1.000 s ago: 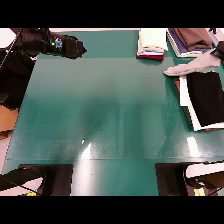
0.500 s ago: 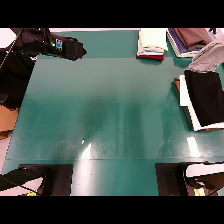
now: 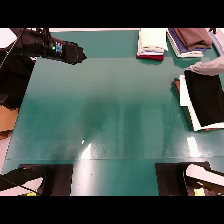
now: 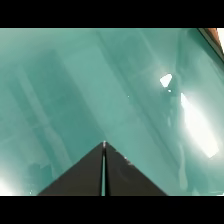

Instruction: Fold the shirts.

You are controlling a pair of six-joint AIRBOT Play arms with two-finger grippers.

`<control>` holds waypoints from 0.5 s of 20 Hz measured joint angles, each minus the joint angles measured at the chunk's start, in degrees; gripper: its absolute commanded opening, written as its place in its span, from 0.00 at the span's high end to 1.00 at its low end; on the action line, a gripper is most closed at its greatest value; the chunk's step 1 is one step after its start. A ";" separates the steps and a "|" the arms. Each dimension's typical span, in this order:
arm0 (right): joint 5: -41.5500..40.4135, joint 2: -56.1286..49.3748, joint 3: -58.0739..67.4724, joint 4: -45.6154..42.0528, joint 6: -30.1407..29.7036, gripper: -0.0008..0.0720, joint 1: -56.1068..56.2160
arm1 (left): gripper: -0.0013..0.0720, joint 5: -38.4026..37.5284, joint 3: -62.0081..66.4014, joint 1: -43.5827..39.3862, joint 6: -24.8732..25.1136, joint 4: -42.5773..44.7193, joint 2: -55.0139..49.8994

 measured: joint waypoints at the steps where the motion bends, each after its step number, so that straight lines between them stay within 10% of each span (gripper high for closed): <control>1: 1.14 2.16 -3.21 -0.46 0.00 0.97 -0.85 | 0.95 -0.13 -0.02 0.00 0.13 0.00 0.00; 6: 5.33 13.49 -21.46 -6.62 0.00 0.91 -3.45 | 0.95 -0.35 0.00 0.00 0.33 0.00 0.00; 8: 6.08 17.53 -28.52 -9.84 -0.02 0.38 -3.89 | 0.95 -0.37 0.00 0.00 0.35 0.00 0.00; 10: 6.21 20.52 -33.40 -13.20 0.00 0.17 -4.92 | 0.95 -0.37 0.00 0.00 0.35 0.00 -0.02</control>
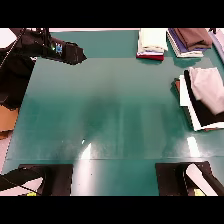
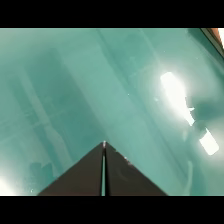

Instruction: Fold the shirts.

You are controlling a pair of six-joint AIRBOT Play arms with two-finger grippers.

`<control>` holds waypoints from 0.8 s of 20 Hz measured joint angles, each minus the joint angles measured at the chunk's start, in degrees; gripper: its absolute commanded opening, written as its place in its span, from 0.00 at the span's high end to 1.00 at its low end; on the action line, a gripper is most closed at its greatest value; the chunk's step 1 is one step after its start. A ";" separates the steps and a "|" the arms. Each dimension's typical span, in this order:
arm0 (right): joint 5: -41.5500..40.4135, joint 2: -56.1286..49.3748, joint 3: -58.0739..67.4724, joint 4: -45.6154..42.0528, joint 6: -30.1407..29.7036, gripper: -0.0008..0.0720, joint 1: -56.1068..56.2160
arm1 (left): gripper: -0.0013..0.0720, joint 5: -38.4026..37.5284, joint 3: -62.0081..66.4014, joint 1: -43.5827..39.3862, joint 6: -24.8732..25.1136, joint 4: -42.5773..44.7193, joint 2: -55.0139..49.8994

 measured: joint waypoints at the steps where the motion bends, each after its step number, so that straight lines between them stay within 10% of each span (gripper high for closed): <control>1: 0.00 1.20 -1.29 -1.18 0.42 0.17 -0.90 | 0.95 -0.02 0.00 0.00 0.00 0.00 0.02; 9: -0.76 6.14 6.14 5.09 4.44 0.17 -5.95 | 0.95 -0.37 0.00 0.00 0.02 0.00 0.02; 16: -2.82 6.56 6.47 16.63 5.05 0.19 18.25 | 0.95 0.17 -0.02 0.00 0.02 0.44 0.00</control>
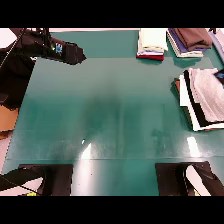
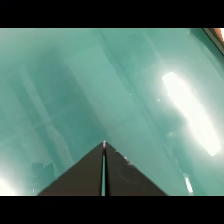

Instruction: Fold the shirts.

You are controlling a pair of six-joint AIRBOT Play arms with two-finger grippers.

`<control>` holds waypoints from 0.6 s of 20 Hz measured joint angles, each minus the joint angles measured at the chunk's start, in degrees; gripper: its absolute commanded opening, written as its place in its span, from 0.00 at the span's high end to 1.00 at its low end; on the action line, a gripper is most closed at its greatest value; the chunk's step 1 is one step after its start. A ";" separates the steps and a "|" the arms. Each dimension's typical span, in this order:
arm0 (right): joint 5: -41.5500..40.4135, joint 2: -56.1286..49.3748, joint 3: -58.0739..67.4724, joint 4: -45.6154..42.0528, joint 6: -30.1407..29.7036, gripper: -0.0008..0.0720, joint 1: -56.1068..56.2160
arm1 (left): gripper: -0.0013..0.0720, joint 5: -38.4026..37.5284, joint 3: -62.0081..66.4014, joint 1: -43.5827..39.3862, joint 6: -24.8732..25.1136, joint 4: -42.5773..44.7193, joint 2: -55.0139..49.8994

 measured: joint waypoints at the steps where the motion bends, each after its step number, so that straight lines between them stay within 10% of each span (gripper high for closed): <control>1: -1.11 0.00 -0.57 0.11 0.00 0.31 4.37 | 0.95 0.31 0.02 0.00 0.00 0.02 0.00; 4: -4.55 0.00 -2.05 -0.92 0.00 0.91 15.43 | 0.95 1.68 0.02 0.00 0.00 0.07 0.02; 12: -10.32 -0.13 -3.23 -3.41 0.02 0.97 29.11 | 0.95 7.67 0.00 0.00 -0.02 0.00 0.00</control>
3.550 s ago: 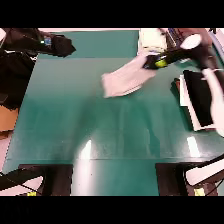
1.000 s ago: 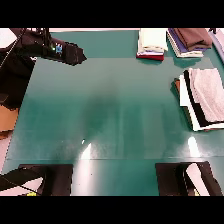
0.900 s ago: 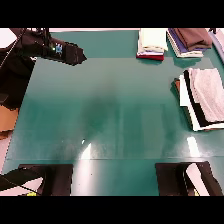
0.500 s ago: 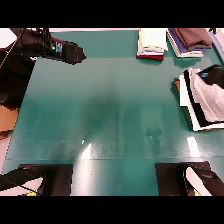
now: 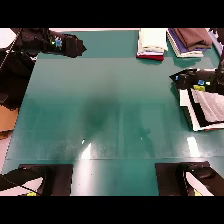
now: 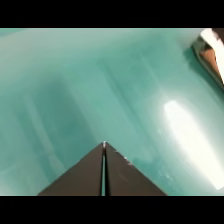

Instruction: Fold the shirts.

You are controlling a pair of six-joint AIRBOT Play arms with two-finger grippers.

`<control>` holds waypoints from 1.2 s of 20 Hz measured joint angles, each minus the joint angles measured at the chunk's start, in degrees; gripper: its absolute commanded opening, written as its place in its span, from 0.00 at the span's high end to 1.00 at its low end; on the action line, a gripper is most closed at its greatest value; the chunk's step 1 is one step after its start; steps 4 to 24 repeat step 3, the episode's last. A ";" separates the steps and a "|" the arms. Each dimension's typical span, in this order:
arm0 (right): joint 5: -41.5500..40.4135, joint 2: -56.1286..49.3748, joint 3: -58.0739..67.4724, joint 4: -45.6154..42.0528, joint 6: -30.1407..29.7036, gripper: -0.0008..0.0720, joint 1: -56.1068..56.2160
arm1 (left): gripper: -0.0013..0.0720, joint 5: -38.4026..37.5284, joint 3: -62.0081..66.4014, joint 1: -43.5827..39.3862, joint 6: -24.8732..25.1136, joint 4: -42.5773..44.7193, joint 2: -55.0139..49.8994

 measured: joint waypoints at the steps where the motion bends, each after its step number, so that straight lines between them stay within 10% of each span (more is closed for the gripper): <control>1: -0.17 0.00 -0.04 -0.04 0.00 0.97 0.37 | 0.95 0.83 0.02 0.00 0.00 -0.02 0.00; 24: -0.48 0.00 -0.04 -0.20 0.00 0.97 0.85 | 0.95 1.88 0.00 0.00 0.00 -0.02 0.00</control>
